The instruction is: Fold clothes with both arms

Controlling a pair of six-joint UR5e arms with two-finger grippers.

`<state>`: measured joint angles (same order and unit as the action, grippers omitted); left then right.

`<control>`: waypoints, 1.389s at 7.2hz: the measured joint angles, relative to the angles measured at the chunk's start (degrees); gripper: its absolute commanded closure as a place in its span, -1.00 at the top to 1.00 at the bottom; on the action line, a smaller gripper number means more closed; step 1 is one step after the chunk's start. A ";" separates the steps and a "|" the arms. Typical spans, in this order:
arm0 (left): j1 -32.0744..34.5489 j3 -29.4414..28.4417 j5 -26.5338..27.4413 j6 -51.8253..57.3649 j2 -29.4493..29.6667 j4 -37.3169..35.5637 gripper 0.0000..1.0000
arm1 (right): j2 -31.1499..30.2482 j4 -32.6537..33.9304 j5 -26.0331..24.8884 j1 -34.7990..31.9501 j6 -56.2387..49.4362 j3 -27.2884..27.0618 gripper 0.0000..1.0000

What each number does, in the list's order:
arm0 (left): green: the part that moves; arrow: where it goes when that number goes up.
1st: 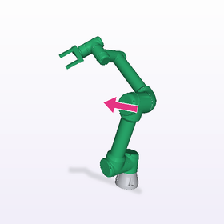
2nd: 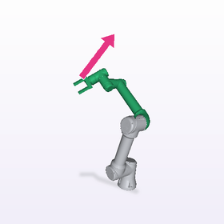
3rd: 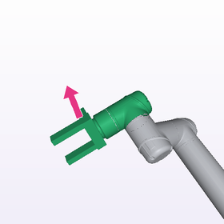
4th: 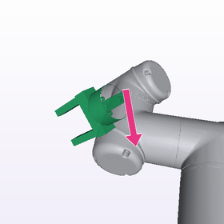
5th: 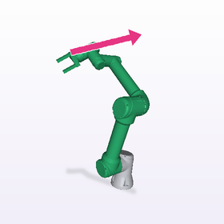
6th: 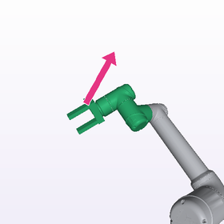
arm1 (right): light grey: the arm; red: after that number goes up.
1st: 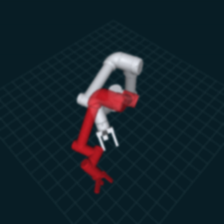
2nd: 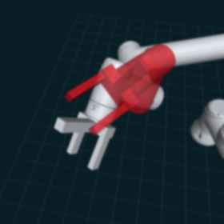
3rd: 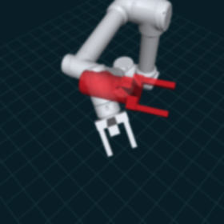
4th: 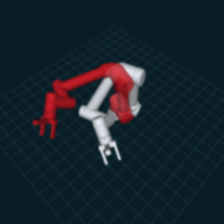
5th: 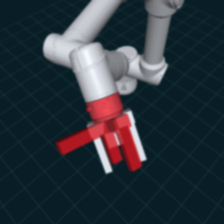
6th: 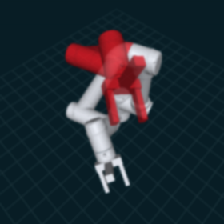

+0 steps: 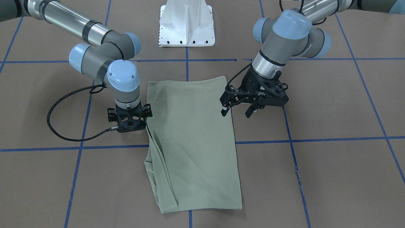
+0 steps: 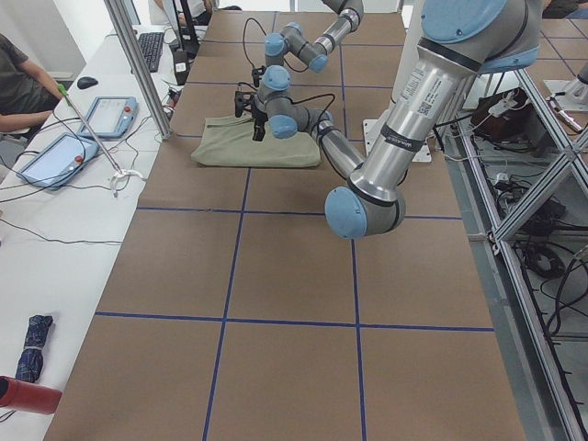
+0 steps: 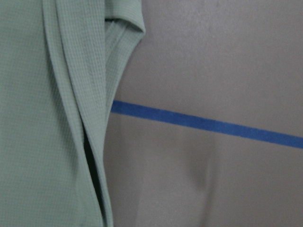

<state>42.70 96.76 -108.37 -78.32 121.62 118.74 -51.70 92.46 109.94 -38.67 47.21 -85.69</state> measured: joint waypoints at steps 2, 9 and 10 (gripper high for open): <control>0.01 0.00 0.00 0.11 -0.03 0.02 1.00 | 5.43 -0.11 -0.14 -0.79 -1.84 4.27 1.00; -0.05 -0.14 -0.09 0.35 -0.18 0.58 1.00 | 12.76 -5.83 -2.06 -1.49 -3.82 20.25 1.00; -0.06 -0.18 -0.09 0.28 -0.21 0.95 1.00 | 12.67 -5.87 -2.09 -2.04 -4.36 21.04 1.00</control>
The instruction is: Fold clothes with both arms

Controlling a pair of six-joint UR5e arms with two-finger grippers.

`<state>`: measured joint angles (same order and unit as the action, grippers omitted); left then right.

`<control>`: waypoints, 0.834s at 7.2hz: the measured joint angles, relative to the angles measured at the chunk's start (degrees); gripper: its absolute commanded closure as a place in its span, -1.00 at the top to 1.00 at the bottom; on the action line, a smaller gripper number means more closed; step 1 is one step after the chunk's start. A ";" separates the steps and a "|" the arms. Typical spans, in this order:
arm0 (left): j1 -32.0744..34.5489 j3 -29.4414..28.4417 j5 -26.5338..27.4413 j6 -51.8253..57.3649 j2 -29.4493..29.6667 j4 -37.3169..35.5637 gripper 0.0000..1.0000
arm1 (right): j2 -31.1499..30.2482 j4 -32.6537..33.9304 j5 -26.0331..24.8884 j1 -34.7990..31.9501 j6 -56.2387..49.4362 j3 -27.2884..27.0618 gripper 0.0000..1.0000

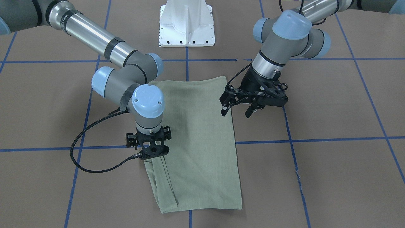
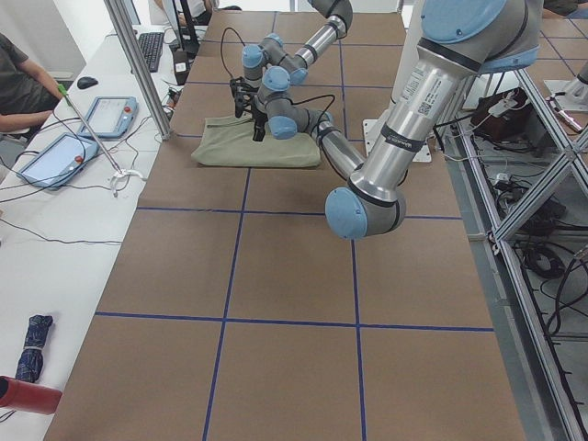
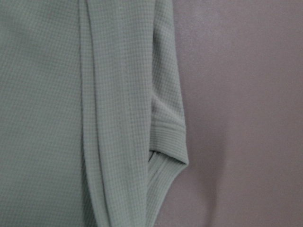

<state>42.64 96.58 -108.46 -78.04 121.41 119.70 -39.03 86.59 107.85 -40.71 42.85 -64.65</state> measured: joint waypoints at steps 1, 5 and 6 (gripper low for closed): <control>-0.01 0.03 0.00 -0.03 0.00 0.16 1.00 | -0.10 -0.03 0.03 -0.72 -0.67 0.63 1.00; -0.01 2.17 0.08 -0.45 0.19 0.13 1.00 | -0.95 -0.65 0.40 -2.95 -3.69 1.62 1.00; -0.04 3.13 0.16 -0.66 0.27 0.11 1.00 | -0.91 -1.83 0.57 -3.19 -3.64 1.93 1.00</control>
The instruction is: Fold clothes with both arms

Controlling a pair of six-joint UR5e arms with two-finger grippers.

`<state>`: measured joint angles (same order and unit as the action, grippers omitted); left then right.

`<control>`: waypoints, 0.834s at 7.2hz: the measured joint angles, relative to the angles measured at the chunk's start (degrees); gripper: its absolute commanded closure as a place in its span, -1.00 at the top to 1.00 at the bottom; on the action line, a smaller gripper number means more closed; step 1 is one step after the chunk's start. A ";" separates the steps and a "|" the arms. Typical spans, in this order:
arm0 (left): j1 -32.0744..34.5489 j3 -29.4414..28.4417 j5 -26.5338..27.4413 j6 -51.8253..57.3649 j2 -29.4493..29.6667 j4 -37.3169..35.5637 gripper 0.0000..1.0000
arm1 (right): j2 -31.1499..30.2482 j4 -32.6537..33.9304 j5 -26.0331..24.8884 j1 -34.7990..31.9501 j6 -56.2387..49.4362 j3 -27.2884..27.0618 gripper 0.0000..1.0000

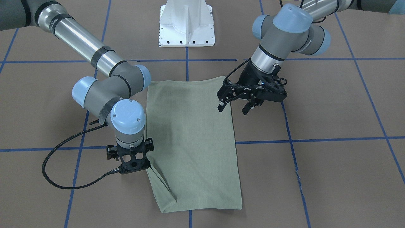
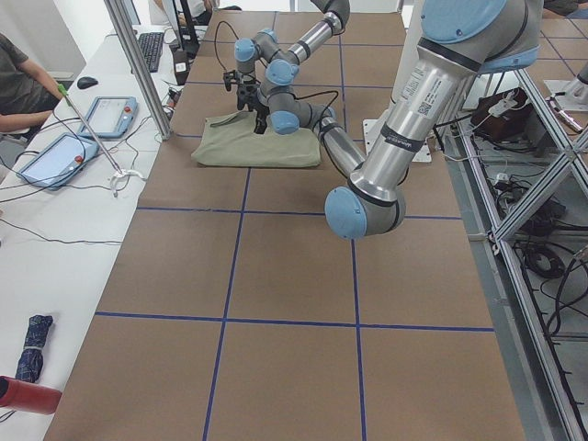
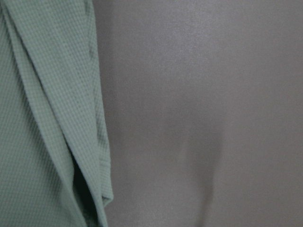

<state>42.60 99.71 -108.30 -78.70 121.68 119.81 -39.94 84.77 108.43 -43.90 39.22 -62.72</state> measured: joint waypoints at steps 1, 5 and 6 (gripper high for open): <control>-0.01 0.52 0.06 -0.02 0.04 -0.03 1.00 | 0.14 -1.05 0.10 -0.08 0.04 0.44 1.00; 0.03 1.08 0.28 0.38 0.13 -0.12 1.00 | 5.62 -7.05 0.30 -0.30 0.13 5.82 1.00; 0.03 1.14 0.33 0.34 0.16 -0.14 1.00 | 7.79 -9.43 0.20 -0.27 0.16 9.67 1.00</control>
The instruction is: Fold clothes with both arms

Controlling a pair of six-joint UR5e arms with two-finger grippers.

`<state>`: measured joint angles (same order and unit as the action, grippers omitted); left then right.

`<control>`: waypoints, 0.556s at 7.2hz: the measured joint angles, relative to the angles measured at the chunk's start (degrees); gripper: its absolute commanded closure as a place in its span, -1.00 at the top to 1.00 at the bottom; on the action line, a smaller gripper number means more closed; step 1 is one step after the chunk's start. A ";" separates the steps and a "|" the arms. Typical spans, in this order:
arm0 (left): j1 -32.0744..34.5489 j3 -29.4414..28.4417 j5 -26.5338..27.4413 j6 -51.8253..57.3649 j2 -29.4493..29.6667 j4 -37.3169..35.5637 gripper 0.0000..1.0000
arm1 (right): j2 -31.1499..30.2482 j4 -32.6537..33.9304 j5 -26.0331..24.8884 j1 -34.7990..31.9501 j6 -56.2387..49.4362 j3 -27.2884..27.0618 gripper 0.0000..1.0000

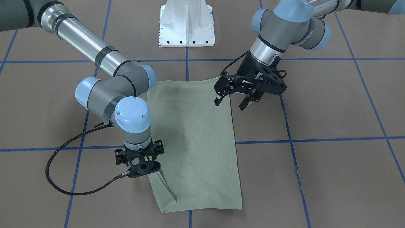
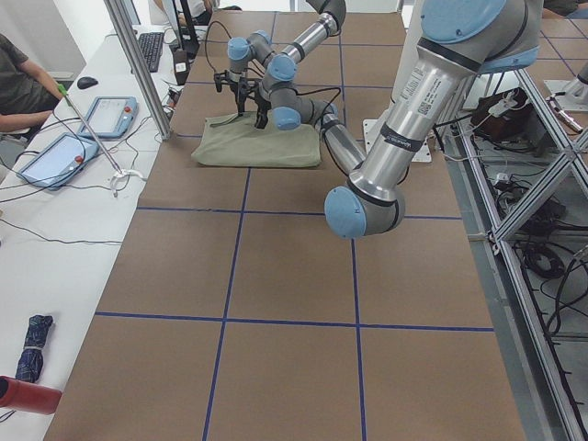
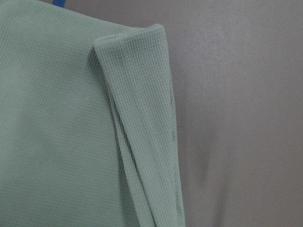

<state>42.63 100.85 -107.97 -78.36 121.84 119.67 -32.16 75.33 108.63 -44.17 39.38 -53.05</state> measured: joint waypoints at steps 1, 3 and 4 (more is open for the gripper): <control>0.00 0.02 0.00 -0.07 0.03 0.02 1.00 | 1.71 -1.58 -0.19 0.06 -0.04 3.24 1.00; 0.00 0.04 -0.04 -0.12 0.06 0.03 1.00 | 2.89 -4.04 -0.48 0.11 -0.08 7.62 1.00; 0.00 0.08 -0.05 -0.15 0.14 0.02 1.00 | 3.02 -4.42 -0.51 0.13 -0.08 8.42 1.00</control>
<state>42.63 100.93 -108.01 -78.51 121.99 119.69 -29.14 70.91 108.12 -44.04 39.29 -44.63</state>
